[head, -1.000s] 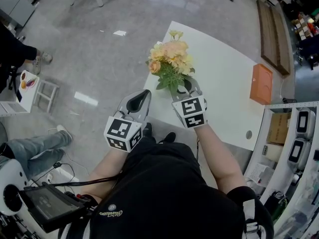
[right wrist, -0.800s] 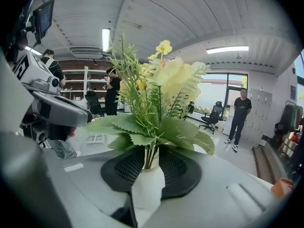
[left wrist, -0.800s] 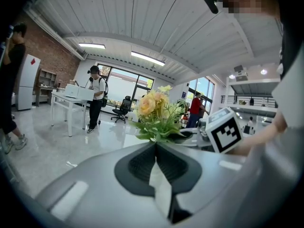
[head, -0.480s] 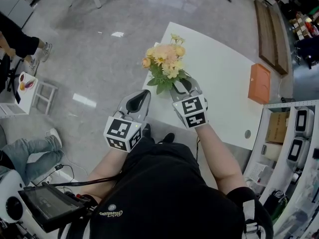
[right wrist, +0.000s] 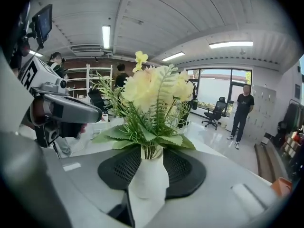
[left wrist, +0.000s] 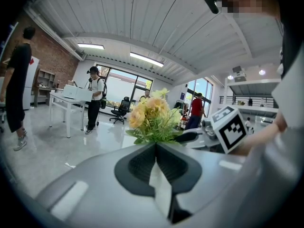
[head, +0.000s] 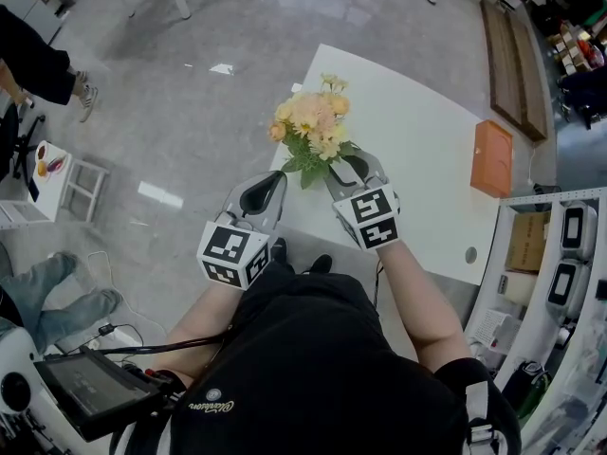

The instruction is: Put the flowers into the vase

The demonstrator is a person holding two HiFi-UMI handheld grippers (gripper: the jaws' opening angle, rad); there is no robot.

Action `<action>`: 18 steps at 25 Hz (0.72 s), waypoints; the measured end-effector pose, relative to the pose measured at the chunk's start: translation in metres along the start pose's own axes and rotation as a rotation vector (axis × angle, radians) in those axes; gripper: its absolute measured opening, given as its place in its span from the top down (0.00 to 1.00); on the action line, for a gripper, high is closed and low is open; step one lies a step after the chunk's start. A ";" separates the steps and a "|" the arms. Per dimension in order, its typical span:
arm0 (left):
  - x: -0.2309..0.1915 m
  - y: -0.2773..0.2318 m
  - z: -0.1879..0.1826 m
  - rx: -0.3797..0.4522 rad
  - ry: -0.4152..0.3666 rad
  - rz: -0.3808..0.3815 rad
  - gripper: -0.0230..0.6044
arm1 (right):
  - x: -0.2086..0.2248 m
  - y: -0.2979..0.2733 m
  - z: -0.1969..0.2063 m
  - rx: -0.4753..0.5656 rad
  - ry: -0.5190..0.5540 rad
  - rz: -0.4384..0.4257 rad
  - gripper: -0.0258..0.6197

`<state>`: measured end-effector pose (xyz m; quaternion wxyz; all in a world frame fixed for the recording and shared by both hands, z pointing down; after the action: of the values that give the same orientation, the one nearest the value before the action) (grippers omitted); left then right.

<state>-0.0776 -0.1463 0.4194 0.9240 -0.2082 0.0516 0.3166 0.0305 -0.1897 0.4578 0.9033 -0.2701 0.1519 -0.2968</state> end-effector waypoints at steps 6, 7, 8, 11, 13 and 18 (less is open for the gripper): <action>0.002 -0.002 -0.003 0.000 -0.005 0.004 0.95 | -0.004 0.011 0.008 -0.011 -0.018 -0.020 0.71; 0.002 -0.003 -0.004 0.000 -0.006 0.004 0.95 | -0.005 0.013 0.009 -0.011 -0.026 -0.025 0.71; 0.002 -0.003 -0.004 -0.001 -0.007 0.004 0.95 | -0.006 0.015 0.011 -0.012 -0.035 -0.028 0.71; 0.003 -0.003 -0.005 -0.002 -0.008 0.005 0.95 | -0.009 0.022 0.017 -0.009 -0.055 -0.030 0.71; 0.003 -0.003 -0.005 -0.002 -0.009 0.005 0.95 | -0.011 0.027 0.019 -0.002 -0.073 -0.027 0.72; 0.003 -0.003 -0.005 -0.008 -0.014 0.005 0.95 | -0.008 0.042 0.016 0.058 -0.137 0.020 0.84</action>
<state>-0.0728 -0.1489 0.4151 0.9228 -0.2094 0.0444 0.3204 0.0503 -0.1499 0.4469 0.9219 -0.2620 0.0835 -0.2730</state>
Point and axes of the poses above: the fingertips, and each gripper's own axes: y backward along the fingers, x to its right, z out of its underside, the point moved 2 cm from there along y, backward along the fingers, and after that the axes turned 5 degrees about -x, right-handed, at the moved point
